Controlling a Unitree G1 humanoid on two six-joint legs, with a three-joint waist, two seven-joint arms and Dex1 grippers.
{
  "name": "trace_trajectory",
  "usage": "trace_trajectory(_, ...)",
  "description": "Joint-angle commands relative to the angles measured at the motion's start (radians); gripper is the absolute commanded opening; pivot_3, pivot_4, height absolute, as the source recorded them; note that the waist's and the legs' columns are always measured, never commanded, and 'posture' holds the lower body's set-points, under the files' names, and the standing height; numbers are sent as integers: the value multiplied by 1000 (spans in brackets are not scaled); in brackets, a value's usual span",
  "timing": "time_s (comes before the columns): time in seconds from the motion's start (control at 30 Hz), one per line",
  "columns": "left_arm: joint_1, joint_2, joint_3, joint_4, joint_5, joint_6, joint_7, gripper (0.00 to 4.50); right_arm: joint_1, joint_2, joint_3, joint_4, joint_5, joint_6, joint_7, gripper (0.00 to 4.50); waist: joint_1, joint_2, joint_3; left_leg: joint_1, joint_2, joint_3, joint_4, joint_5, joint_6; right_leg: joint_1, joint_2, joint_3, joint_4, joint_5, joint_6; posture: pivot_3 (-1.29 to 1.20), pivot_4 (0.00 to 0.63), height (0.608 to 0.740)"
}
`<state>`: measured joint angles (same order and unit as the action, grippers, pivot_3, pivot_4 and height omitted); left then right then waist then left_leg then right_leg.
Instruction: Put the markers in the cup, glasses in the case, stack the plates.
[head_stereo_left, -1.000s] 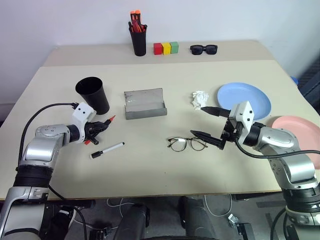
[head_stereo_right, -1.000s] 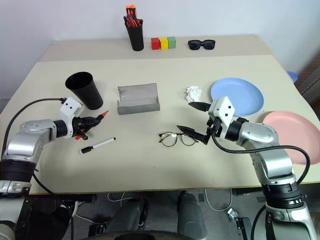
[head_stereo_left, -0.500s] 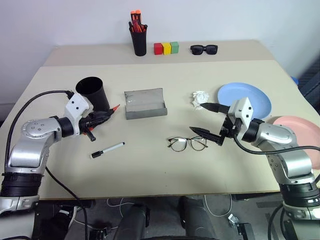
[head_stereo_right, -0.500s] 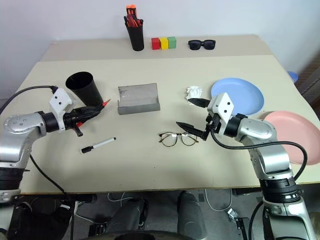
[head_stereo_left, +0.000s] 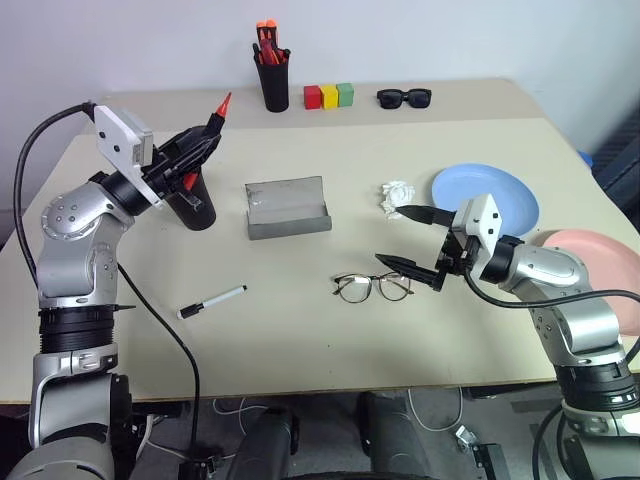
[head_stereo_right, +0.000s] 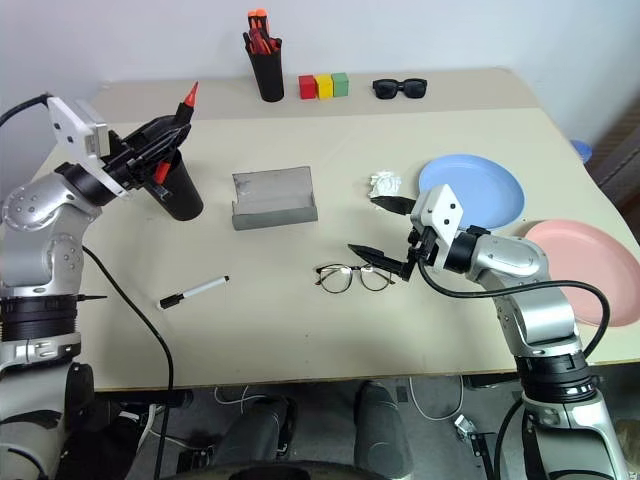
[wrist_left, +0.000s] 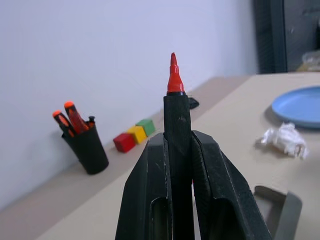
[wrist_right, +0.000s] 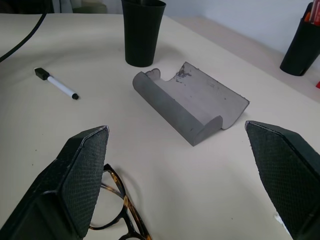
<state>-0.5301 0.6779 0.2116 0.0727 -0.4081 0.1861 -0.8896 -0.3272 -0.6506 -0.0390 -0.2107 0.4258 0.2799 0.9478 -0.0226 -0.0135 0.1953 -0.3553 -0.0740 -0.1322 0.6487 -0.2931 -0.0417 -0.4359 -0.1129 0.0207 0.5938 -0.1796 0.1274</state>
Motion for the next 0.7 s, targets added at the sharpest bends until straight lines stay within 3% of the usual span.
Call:
trace_trajectory(0.03,101,98,0,-131,-63,196,-56,33,4,-12,-23,-40,9,0,-5,4500,0,0,0,0,0,0,0,0,0,0,0,0,0,0,0,0,150,740)
trace_trajectory(0.27,335,365,132,-209,-63,472,-80,33,52,-21,-45,-70,24,14,-4,4500,5,-1,1,-1,1,-1,0,0,0,-1,1,0,0,0,0,0,150,740)
trace_trajectory(0.33,447,414,136,-180,22,406,-86,33,55,-23,-48,-71,27,16,-2,4500,3,-1,1,0,1,0,0,0,0,0,1,0,1,-1,0,0,150,740)
trace_trajectory(0.47,545,403,133,-100,95,325,-47,33,60,-36,-58,-102,98,69,37,4500,6,0,1,0,2,0,0,0,0,-1,1,0,1,-1,0,0,150,740)
trace_trajectory(0.7,524,313,118,0,135,268,26,33,83,-101,-83,-206,258,177,132,4500,12,-3,0,-1,2,-1,1,0,0,1,0,-1,0,-1,0,0,150,740)
